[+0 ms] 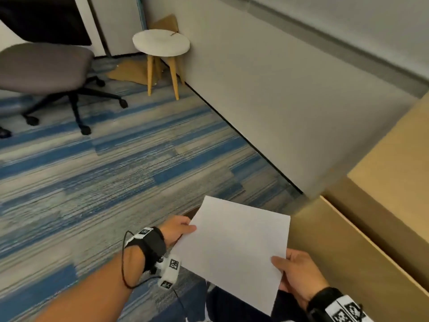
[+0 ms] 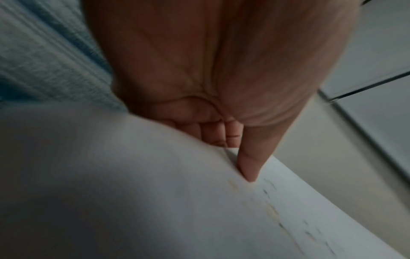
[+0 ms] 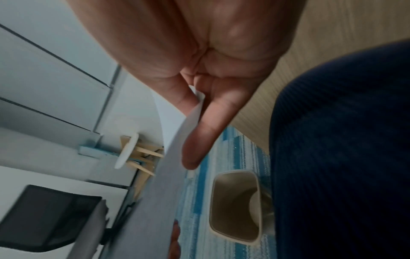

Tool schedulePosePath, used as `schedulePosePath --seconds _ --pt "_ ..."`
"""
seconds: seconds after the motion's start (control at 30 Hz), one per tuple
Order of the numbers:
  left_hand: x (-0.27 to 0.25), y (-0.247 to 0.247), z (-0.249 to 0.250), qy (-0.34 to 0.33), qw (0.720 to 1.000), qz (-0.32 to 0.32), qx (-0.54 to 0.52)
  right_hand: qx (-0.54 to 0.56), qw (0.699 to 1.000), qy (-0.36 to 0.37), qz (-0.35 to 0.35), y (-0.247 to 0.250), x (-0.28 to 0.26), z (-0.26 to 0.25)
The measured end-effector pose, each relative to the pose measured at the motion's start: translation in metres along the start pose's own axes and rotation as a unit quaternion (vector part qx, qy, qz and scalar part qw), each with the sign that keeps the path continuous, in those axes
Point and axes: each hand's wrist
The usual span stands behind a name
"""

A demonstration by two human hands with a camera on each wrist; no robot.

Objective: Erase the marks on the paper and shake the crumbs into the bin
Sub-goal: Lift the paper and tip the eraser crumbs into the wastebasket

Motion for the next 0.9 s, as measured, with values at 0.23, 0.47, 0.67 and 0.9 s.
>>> schedulePosePath --seconds 0.23,0.47,0.67,0.9 --pt "0.091 -0.004 -0.073 0.042 0.999 0.021 0.01 -0.062 0.995 -0.055 0.057 -0.011 0.088 0.017" --pt "0.109 -0.03 -0.066 -0.009 0.964 0.068 0.256 -0.046 0.993 -0.081 0.079 -0.032 0.144 0.015" --pt "0.073 -0.088 -0.056 -0.108 0.931 -0.178 0.3 -0.064 0.992 -0.09 0.055 -0.06 0.177 0.023" --pt "0.072 -0.087 -0.068 -0.099 0.948 -0.153 0.26 -0.027 0.993 -0.116 0.023 -0.063 0.194 0.054"
Point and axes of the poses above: each hand's wrist, its own x-axis towards the middle knuckle, its own y-axis out of the back of the hand, z = x × y, and after that the axes turned 8 degrees about -z, right-handed
